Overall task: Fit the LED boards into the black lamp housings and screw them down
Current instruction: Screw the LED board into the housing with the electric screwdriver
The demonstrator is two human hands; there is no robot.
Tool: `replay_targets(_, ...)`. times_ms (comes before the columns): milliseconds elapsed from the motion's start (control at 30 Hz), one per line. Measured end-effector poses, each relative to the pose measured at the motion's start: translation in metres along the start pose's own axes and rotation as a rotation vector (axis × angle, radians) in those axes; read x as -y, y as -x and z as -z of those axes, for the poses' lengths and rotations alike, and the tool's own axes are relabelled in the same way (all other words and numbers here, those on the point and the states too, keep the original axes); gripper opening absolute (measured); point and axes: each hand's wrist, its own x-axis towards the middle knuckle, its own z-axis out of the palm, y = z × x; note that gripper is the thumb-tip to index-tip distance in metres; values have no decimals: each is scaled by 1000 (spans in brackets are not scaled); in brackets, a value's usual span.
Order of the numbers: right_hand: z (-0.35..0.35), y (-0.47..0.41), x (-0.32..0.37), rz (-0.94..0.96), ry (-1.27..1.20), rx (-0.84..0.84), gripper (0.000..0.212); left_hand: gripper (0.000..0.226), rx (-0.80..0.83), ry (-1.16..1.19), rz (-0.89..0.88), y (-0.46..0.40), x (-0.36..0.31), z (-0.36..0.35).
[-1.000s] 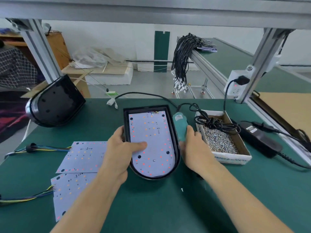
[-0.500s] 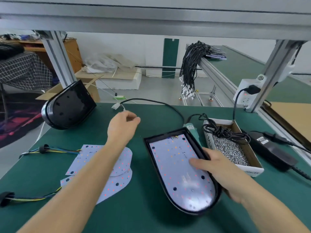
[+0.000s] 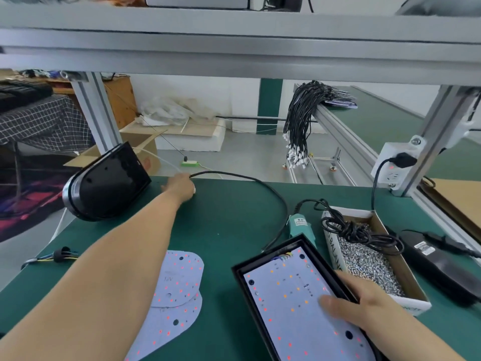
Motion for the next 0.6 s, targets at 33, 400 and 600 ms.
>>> replay_targets(33, 0, 0, 0, 3, 10, -1, 17, 31, -57, 9, -8, 4, 2, -2)
replay_targets(400, -23, -16, 8, -7, -143, -170, 19, 27, -443, 452, -109, 114, -28, 43)
replay_targets(600, -45, -42, 22, -24, -370, -285, 10, 24, -452, 466, -553, 256, -44, 36)
